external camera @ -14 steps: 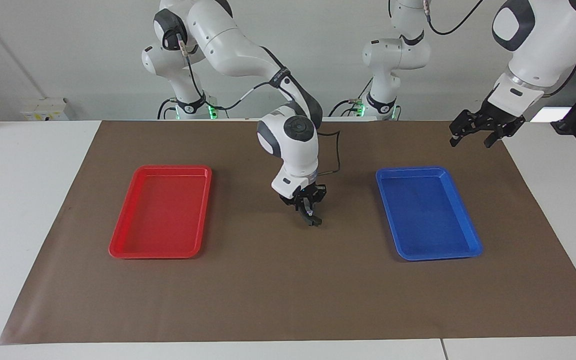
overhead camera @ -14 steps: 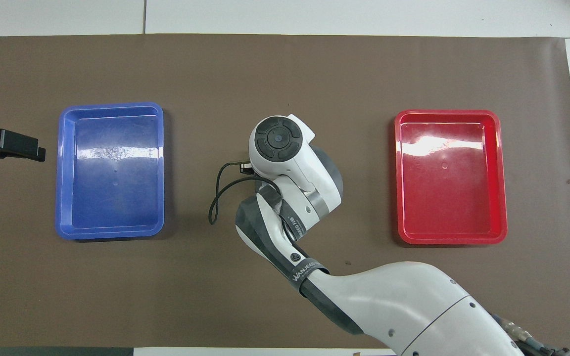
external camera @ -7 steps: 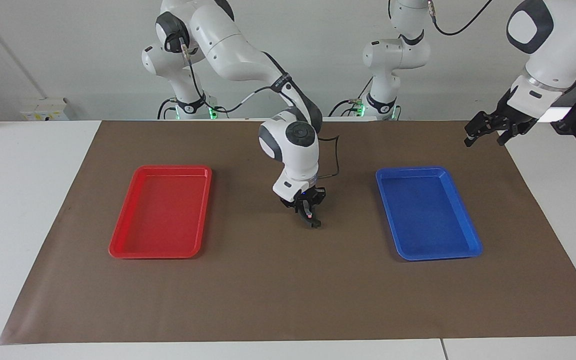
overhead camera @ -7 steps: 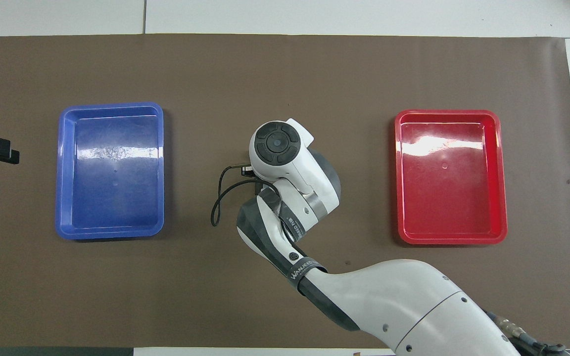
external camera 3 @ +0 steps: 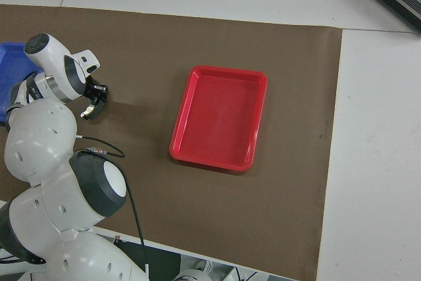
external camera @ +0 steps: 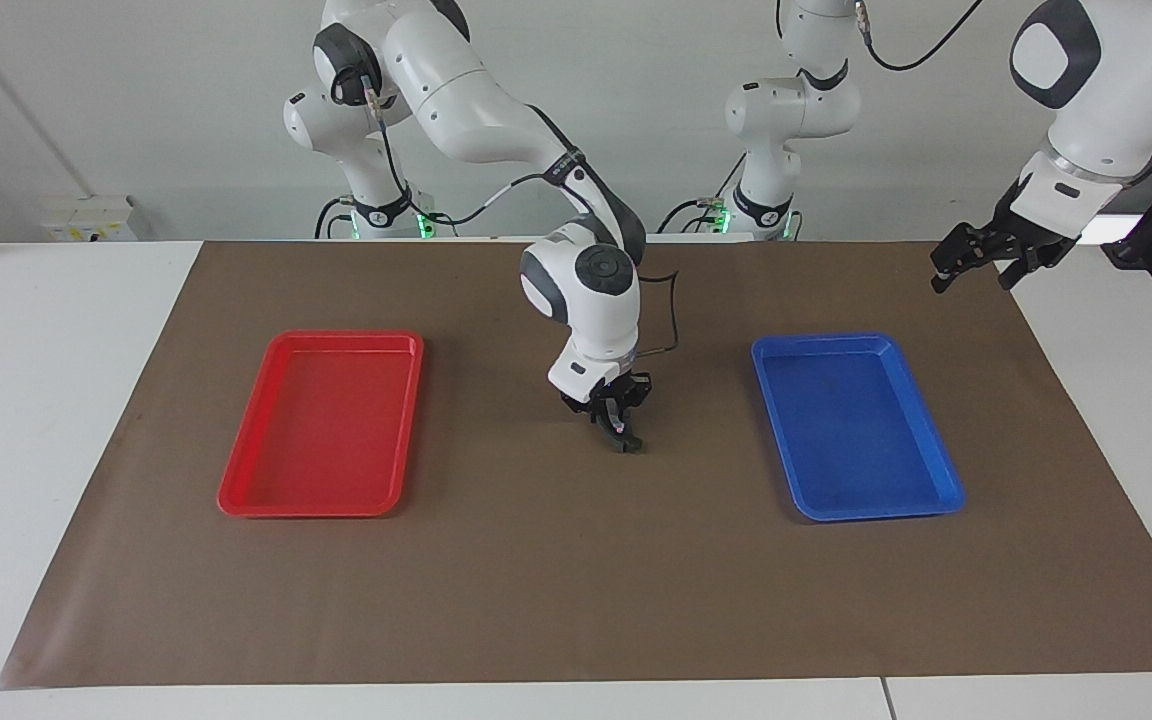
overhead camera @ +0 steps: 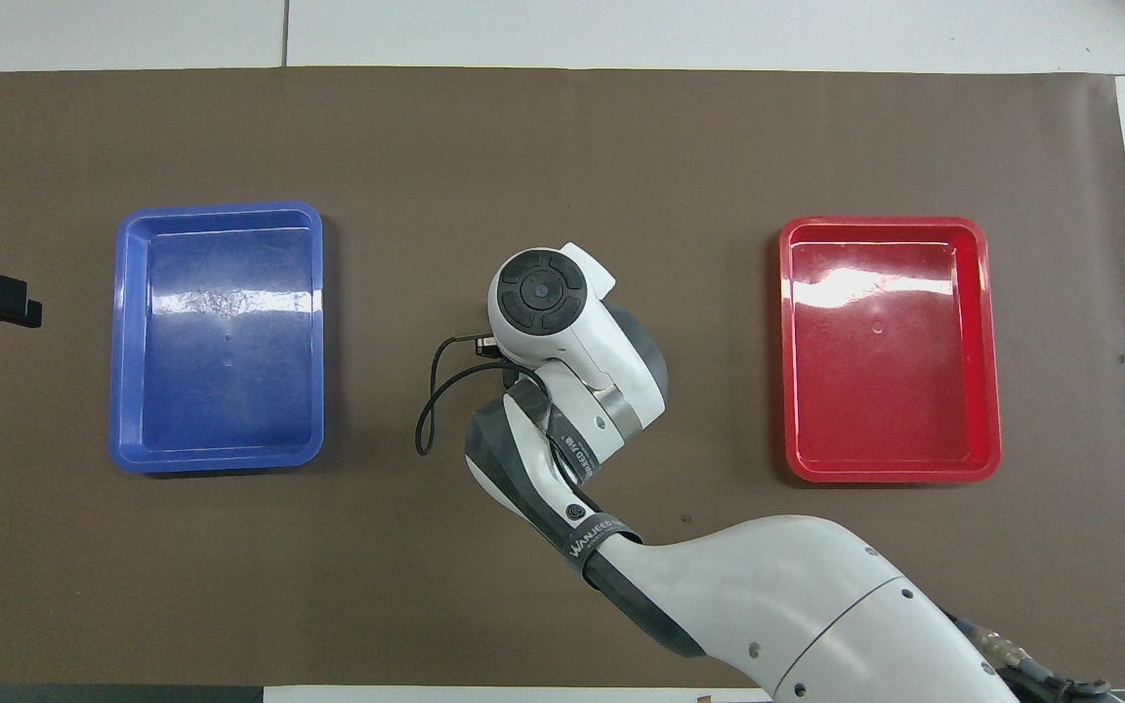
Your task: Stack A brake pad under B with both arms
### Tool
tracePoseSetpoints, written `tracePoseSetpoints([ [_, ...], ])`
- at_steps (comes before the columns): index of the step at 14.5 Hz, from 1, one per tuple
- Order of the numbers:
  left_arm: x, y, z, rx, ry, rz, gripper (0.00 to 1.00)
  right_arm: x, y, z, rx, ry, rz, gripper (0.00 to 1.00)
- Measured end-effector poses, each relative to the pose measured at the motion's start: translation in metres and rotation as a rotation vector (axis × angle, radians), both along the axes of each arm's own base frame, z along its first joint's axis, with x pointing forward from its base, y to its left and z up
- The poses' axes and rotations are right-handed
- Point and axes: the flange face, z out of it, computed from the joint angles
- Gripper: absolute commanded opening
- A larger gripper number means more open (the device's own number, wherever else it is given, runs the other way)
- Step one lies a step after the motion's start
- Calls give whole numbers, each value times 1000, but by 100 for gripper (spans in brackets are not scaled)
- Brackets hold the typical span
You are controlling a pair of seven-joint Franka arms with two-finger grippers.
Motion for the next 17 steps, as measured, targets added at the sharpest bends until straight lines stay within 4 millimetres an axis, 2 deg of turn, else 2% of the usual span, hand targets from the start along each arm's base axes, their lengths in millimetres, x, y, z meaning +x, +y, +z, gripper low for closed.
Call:
tracePoseSetpoints([
  [1,0,-4,0,0,0,-7,99,0,0,0,0,0,-3,54],
  [2,0,-6,0,0,0,-11,99,-1,0,0,1,-1,-14,100],
  [8,0,-6,0,1,0,-12,99,-8,4,-6,5,-6,-22,100],
  [10,0,-6,0,1,1,-11,99,-2,-3,6,10,-22,-35,100],
  [11,0,-6,0,1,3,-12,99,5,-13,20,11,-37,-51,100],
  [13,0,-6,0,1,3,-23,99,26,-48,61,2,-84,-91,100],
  [17,0,-6,0,2,3,-35,99,63,-158,144,-38,-144,-212,100],
])
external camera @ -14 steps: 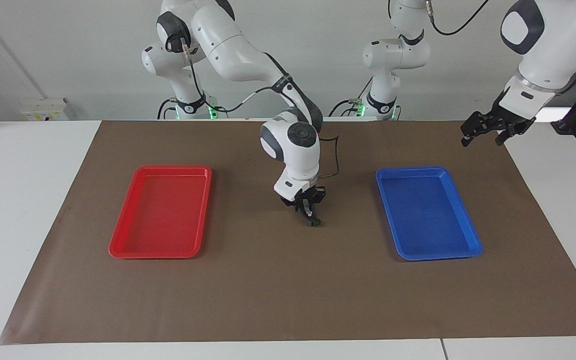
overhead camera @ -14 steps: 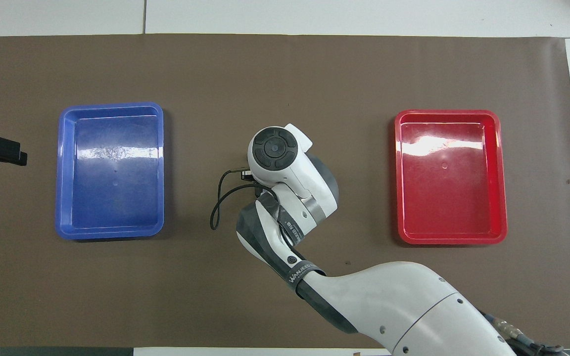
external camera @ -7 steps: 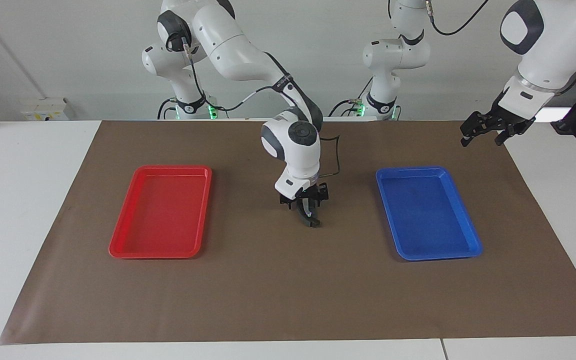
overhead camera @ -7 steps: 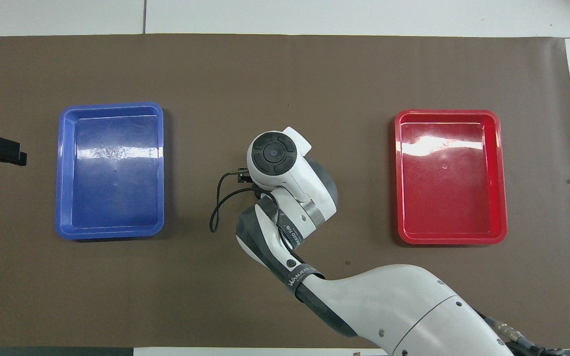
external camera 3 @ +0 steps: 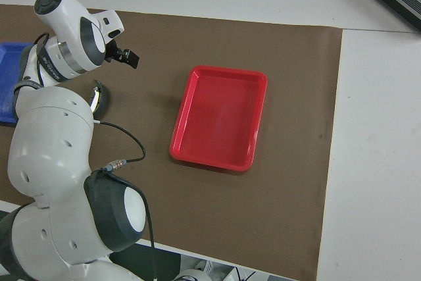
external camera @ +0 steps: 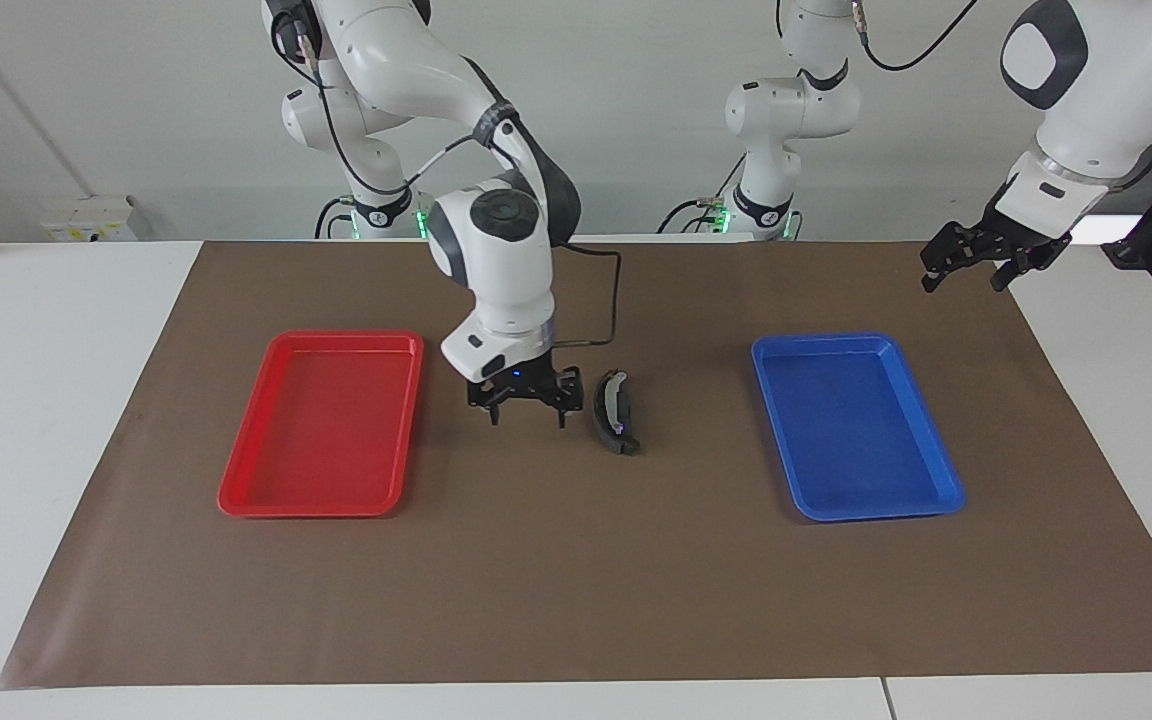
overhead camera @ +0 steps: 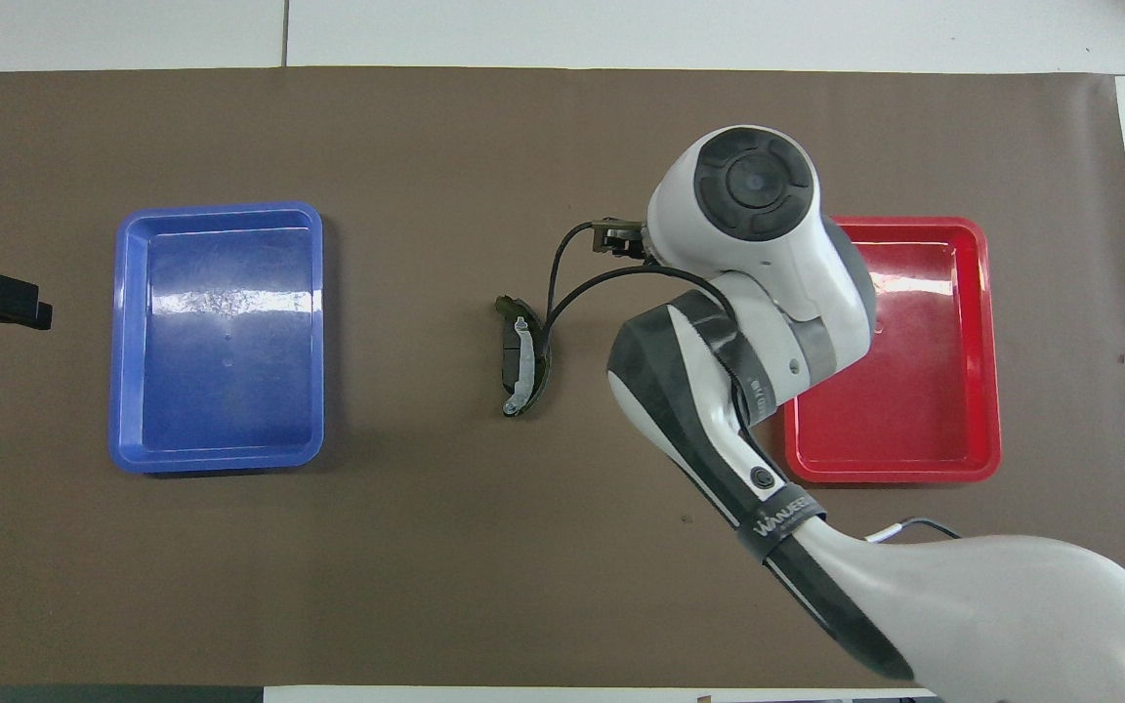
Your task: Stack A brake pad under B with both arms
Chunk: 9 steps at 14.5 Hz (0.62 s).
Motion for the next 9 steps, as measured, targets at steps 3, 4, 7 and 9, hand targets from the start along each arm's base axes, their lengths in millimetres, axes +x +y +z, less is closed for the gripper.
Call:
tracePoseSetpoints([
  [3,0,0,0,0,0,-2,99,10,-82,43,-27,5,-10,100],
  [4,0,0,0,0,0,-2,99,12,-109,55,-31,3,-21,100],
  [7,0,0,0,0,0,-2,99,6,-177,87,-49,23,-47,100],
  [9,0,0,0,0,-1,-2,99,-8,-202,108,-59,58,-66,100],
])
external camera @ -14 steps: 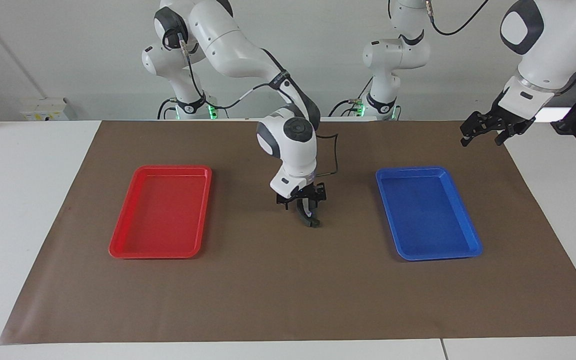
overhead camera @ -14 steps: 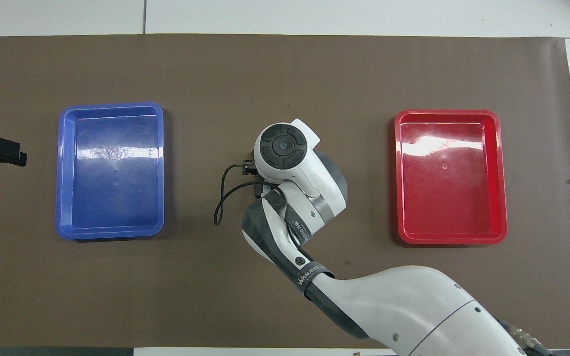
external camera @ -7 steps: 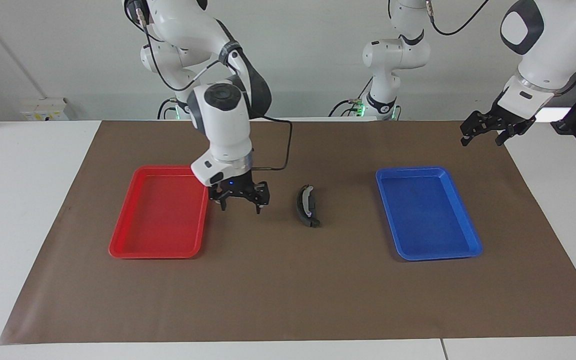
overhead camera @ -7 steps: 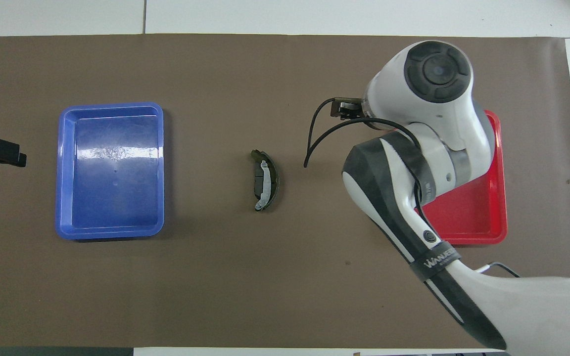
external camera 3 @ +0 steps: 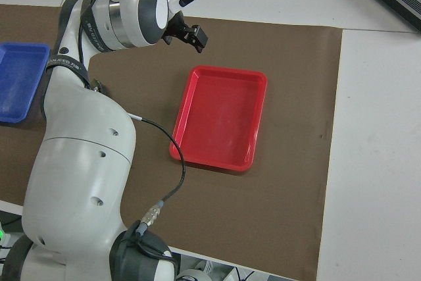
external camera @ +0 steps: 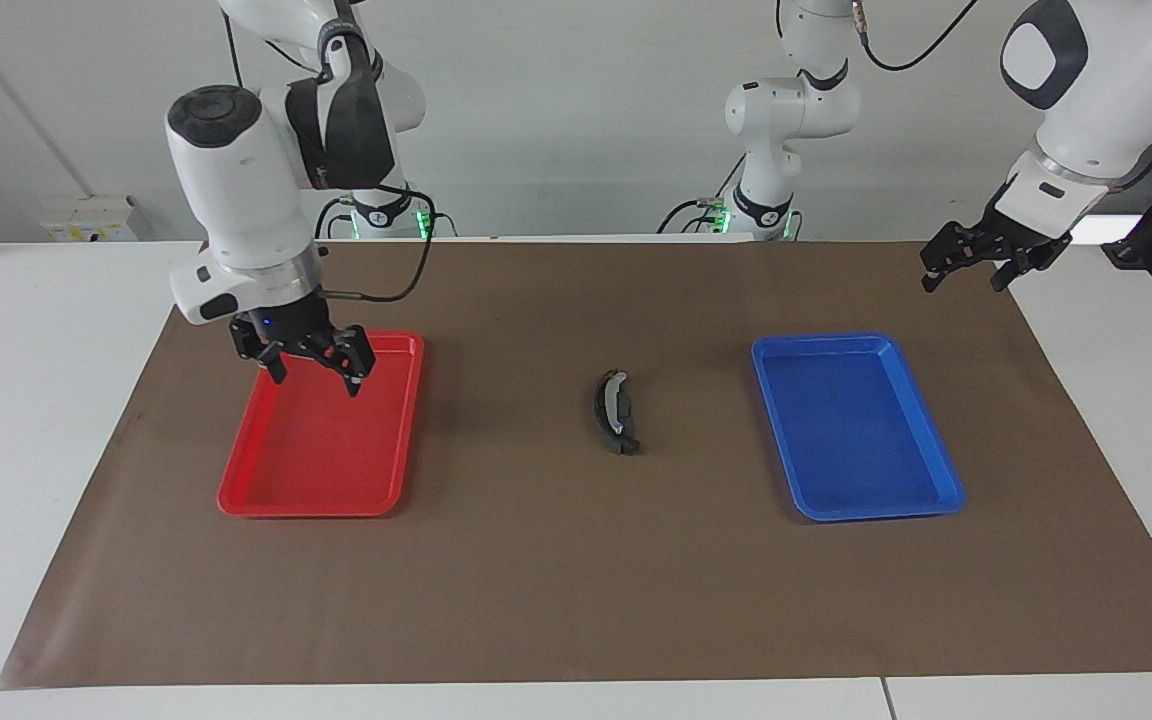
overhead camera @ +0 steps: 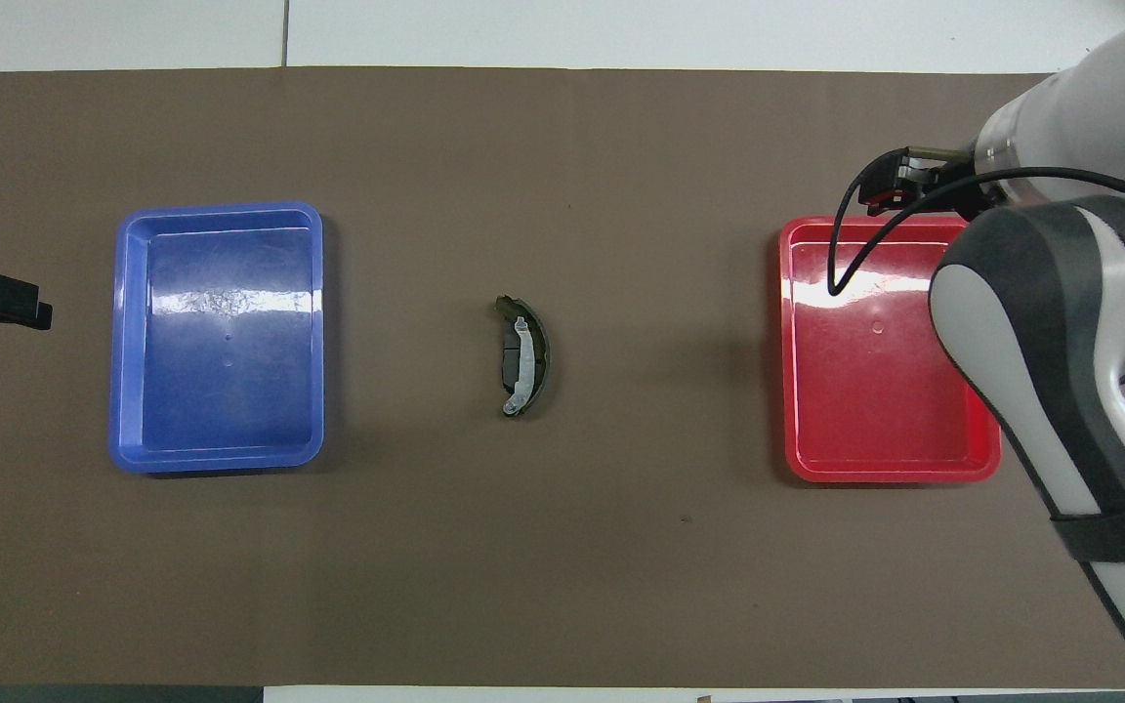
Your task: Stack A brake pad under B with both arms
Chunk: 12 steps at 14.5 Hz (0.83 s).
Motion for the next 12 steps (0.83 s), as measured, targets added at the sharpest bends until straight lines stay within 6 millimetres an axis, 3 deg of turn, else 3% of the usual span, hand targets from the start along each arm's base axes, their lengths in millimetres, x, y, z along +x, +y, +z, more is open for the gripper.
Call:
tracePoseSetpoints([
  [6,0,0,0,0,-1,0,99,-56,-30,64,15,79,-59,100],
  [12,0,0,0,0,0,0,99,-75,-85,76,49,148,-84,100],
])
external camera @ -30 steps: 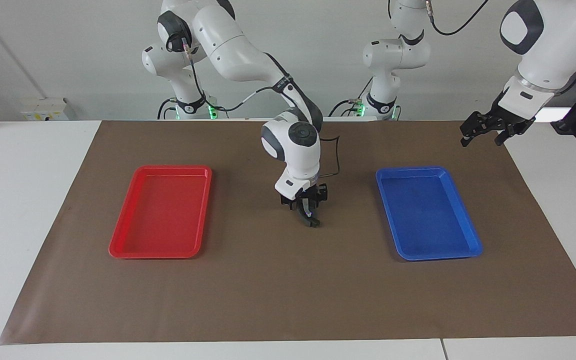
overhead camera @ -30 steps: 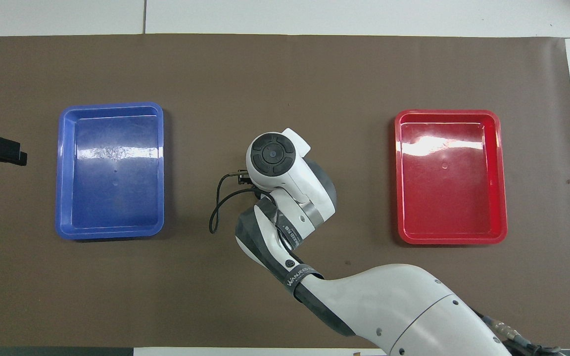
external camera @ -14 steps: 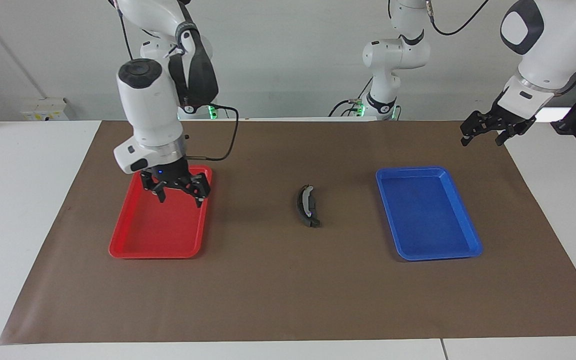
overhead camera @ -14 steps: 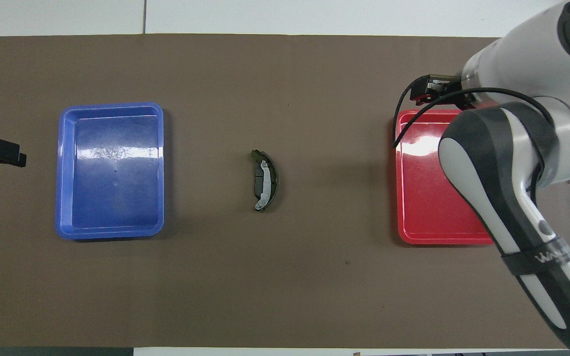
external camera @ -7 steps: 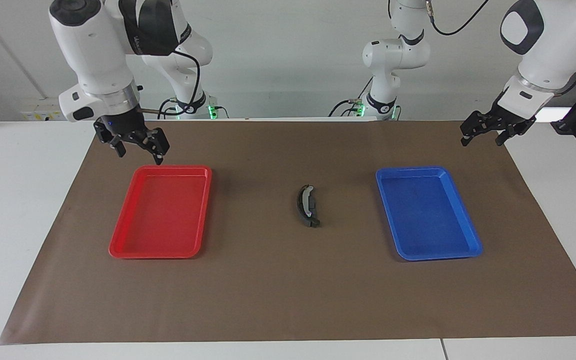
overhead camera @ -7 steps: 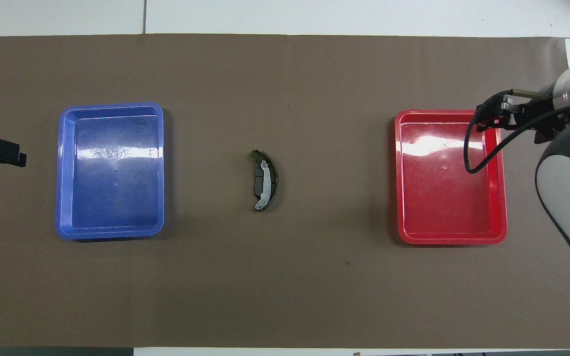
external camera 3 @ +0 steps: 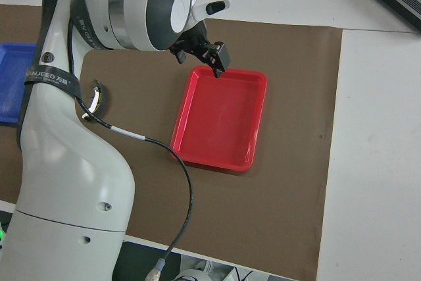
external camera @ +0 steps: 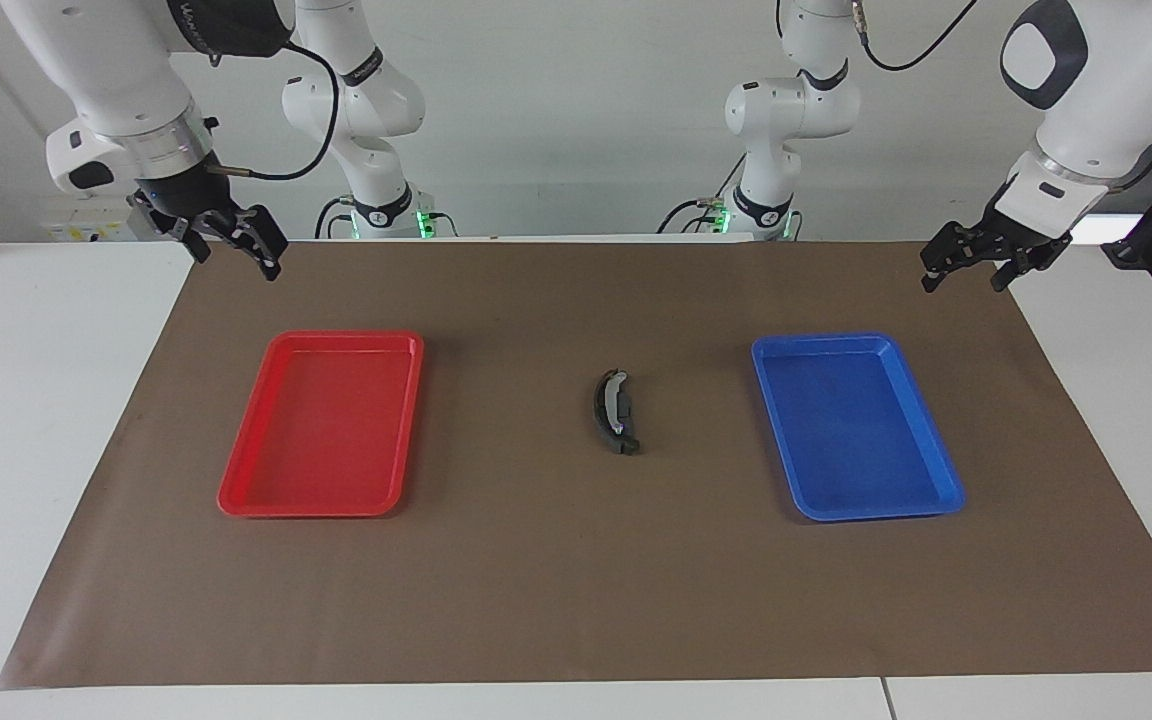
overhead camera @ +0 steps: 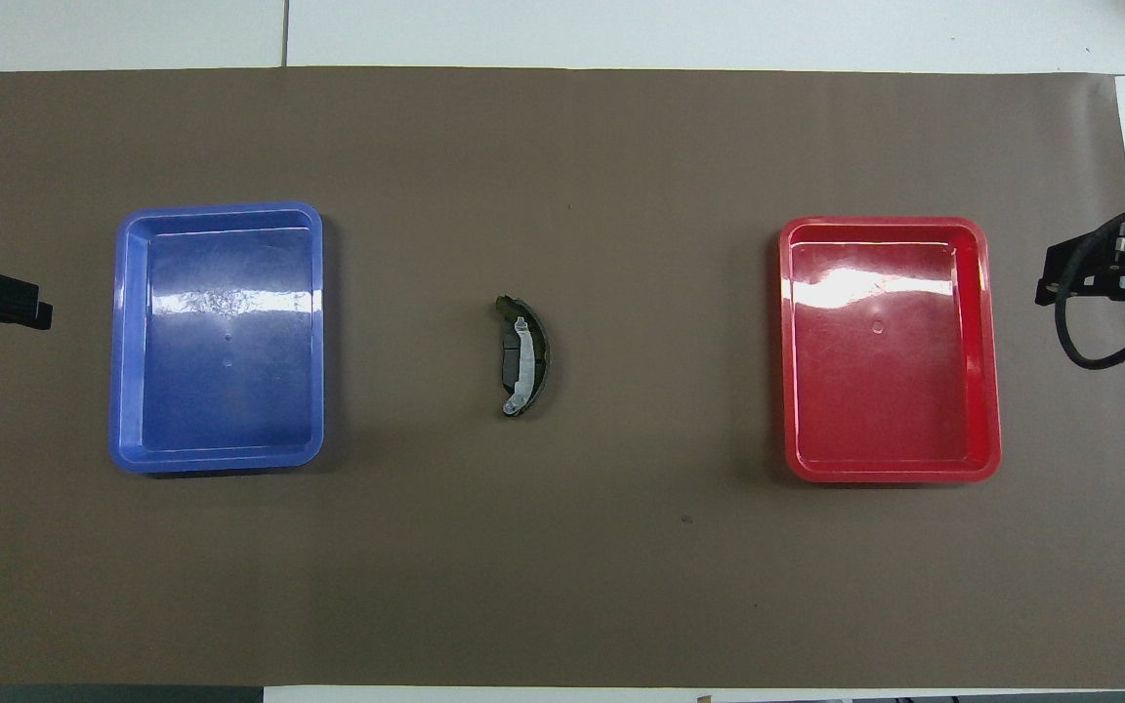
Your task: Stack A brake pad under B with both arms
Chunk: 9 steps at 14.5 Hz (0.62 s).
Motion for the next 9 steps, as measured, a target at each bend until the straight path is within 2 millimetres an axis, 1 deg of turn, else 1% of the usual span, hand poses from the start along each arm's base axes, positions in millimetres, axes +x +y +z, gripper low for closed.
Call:
tracePoseSetpoints([
  [2,0,0,0,0,0,-1,99,0,-5,-1,3,4,20,100],
  [6,0,-2,0,0,0,-3,99,0,6,-2,6,5,44,100],
  [9,0,-3,0,0,0,-5,99,0,-1,-2,10,5,48,100],
])
